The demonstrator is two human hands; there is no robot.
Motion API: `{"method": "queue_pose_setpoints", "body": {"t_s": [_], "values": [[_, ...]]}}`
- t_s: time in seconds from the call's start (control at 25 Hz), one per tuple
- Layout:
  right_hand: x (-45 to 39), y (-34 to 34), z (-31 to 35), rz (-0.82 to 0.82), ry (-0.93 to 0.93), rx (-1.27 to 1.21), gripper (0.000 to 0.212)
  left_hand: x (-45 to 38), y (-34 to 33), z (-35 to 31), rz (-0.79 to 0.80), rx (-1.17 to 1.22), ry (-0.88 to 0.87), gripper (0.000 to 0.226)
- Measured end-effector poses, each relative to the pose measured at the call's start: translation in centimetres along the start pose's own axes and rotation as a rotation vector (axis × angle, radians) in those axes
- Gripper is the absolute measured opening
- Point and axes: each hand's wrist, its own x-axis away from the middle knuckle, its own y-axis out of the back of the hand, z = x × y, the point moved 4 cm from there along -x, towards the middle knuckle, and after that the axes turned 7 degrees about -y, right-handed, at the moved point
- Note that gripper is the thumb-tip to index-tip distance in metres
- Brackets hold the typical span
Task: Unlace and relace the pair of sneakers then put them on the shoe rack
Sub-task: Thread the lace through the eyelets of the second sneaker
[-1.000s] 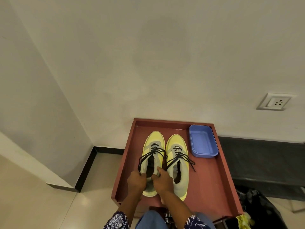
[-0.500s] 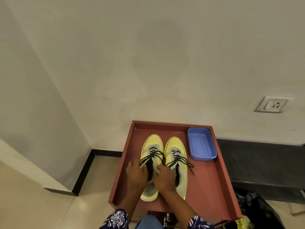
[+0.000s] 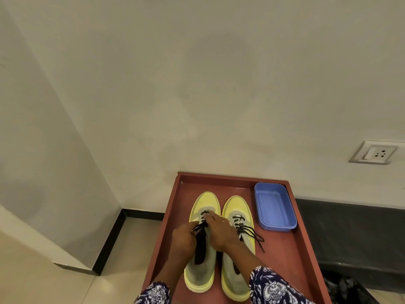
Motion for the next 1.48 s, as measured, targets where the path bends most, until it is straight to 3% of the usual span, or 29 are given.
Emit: {"method": "queue_pose_setpoints", "body": {"t_s": [0.2, 0.36, 0.6, 0.84, 1.2, 1.48], "values": [[0.5, -0.5, -0.5, -0.071, -0.099, 0.159, 0.053, 0.0, -0.5, 0.5, 0.002, 0.051, 0.081, 0.032], [1.1, -1.5, -1.1, -0.022, -0.163, 0.275, 0.04, 0.3, -0.9, 1.2, 0.032, 0.052, 0.151, 0.033], [2.4, -2.3, -1.2, -0.073, -0.117, 0.34, 0.047, 1.3, -1.6, 1.8, 0.127, 0.08, 0.26, 0.036], [3.7, -1.2, -1.7, -0.202, -0.097, 0.147, 0.046, 2.2, -2.4, 1.9, 0.169, 0.164, 0.359, 0.033], [6.9, -1.9, -5.7, -0.464, -0.214, -0.212, 0.051, 4.0, -2.7, 2.0, 0.177, 0.134, 0.433, 0.036], [10.7, -3.1, -7.2, -0.389, -0.471, -0.541, 0.044, 5.9, -2.3, 1.2, 0.074, 0.079, 0.458, 0.03]]}}
